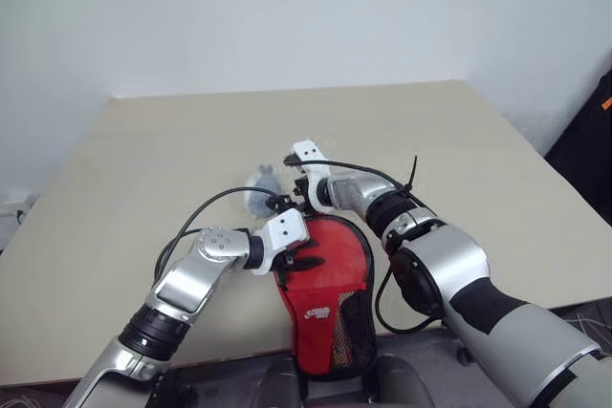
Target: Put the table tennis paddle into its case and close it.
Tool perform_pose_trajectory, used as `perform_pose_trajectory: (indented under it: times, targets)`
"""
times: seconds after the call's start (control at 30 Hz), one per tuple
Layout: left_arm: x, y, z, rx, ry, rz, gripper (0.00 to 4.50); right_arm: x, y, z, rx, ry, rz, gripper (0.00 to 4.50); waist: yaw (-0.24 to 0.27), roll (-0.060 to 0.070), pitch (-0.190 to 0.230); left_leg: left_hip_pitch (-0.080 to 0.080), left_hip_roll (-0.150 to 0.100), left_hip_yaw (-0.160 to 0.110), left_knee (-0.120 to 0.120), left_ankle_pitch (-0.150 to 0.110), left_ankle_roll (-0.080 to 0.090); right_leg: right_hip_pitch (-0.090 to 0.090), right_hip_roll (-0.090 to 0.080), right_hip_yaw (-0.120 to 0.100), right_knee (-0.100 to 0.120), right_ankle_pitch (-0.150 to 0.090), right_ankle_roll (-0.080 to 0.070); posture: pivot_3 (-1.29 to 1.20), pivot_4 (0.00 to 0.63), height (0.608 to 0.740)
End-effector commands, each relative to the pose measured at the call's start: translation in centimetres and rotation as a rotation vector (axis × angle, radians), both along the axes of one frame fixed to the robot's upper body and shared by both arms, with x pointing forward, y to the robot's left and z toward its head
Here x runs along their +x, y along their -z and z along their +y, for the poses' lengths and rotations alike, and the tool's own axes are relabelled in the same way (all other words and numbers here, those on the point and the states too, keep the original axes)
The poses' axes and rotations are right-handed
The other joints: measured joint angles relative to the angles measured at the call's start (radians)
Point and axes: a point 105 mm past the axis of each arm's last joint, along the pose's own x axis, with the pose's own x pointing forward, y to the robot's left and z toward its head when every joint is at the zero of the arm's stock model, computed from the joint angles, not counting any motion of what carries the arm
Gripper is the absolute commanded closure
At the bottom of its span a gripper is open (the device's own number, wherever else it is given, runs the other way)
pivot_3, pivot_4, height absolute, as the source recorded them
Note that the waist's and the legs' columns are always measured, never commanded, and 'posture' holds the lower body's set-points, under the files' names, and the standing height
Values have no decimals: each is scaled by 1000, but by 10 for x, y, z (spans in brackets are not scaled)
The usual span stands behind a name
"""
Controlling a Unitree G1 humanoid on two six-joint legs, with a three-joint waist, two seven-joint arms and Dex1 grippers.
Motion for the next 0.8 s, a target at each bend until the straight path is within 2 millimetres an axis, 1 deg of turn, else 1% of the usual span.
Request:
perform_pose_trajectory:
  times: [0.03, 0.17, 0.2, 0.3, 0.47, 0.5, 0.53, 0.57, 0.67, 0.73, 0.77, 0.8]
  targets:
    - [-13, 30, 12, 85, -25, 119, 2699, -32, 13, 36, -50, -152, 12, 0, 0, 0, 0, 0, 0, 0, 0, 0, 0, 0, 0, 0, 0, 0, 0, 0, 0, 688]
    - [-13, 31, 12, 80, -32, 127, 2699, -33, 17, 34, -90, -175, 0, 0, 0, 0, 0, 0, 0, 0, 0, 0, 0, -1, 0, 0, 0, 0, 0, 0, 0, 688]
    - [-12, 31, 12, 80, -33, 126, 2723, -34, 18, 33, -100, -182, -5, 184, 0, 0, 0, 0, 0, 0, 0, 0, 0, -1, 0, 0, 0, 0, 0, 0, 0, 688]
    - [-12, 31, 11, 79, -35, 127, 2736, -34, 20, 32, -113, -188, -9, 927, 0, 0, 0, 0, 0, 0, 0, 0, 0, -1, 0, 0, 0, 0, 0, 0, 0, 688]
    - [-11, 33, 11, 86, -44, 147, 2736, -34, 20, 32, -114, -194, -13, 2811, 0, 0, 0, 0, 0, 0, 0, 0, 0, -2, 0, 0, 0, 0, 0, 0, 0, 688]
    - [-11, 34, 11, 91, -48, 161, 2736, -34, 20, 32, -108, -188, -8, 3108, 0, 0, 0, 0, 0, 0, 0, 0, 0, -2, 0, 0, 0, 0, 0, 0, 0, 688]
    - [-11, 36, 11, 96, -52, 174, 2736, -34, 19, 32, -104, -185, -5, 3549, 0, 0, 0, 0, 0, 0, 0, 0, 0, -2, 0, 0, 1, 0, 0, 0, 0, 688]
    - [-11, 37, 11, 100, -56, 187, 2736, -34, 19, 32, -102, -182, -3, 3829, 1, 0, 0, 0, 0, 0, 0, 0, 0, -2, 0, 0, 0, 0, 0, 0, 0, 688]
    - [-10, 37, 9, 104, -59, 193, 2736, -33, 19, 31, -99, -177, 2, 3829, 1, 0, 0, 0, 0, 0, 0, 0, 0, -1, 0, 0, 0, 0, 0, 0, 0, 688]
    - [-9, 37, 8, 106, -58, 191, 2736, -33, 19, 30, -98, -175, 3, 4144, 1, 0, -1, 0, 0, 0, 0, 0, 0, -1, 0, 0, 0, 0, 0, 0, 0, 688]
    - [-8, 37, 8, 107, -57, 191, 2736, -32, 19, 30, -96, -173, 3, 4378, 1, 0, -1, 0, 0, -1, 0, 0, 0, -1, 0, 0, 0, 0, 0, 0, 0, 688]
    - [-8, 37, 7, 108, -57, 192, 2736, -32, 19, 30, -94, -170, 3, 4473, 1, 1, -1, 0, 0, -1, 0, 0, 0, -1, 0, 0, 0, 0, 0, 0, 0, 688]
